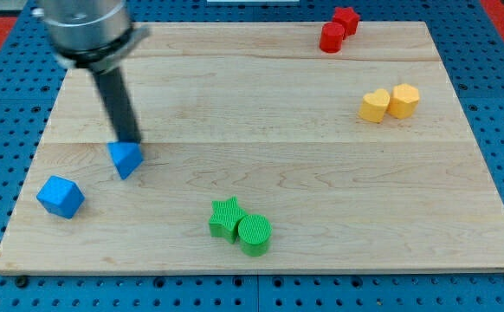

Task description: Slide the blue triangle towards the blue cube

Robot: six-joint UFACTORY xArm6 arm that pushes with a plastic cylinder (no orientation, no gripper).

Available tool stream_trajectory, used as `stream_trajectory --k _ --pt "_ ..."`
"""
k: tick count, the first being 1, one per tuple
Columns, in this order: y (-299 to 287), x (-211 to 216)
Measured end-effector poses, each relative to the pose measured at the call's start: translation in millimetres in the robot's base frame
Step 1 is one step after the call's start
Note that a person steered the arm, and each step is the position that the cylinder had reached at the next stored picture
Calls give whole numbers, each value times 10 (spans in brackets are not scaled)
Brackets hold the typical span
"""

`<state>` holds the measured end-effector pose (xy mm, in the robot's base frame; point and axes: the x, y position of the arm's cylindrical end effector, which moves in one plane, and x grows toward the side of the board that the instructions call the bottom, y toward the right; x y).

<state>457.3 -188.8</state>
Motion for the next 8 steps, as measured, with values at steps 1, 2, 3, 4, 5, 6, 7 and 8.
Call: stream_trajectory --k 1,2,3,4,5,6,7,8 --pt "-258 240" --pt "-245 -84" --pt "379 2" --pt "545 315" --pt "75 394" --pt "-14 402" --pt "-77 464" --pt "-133 540"
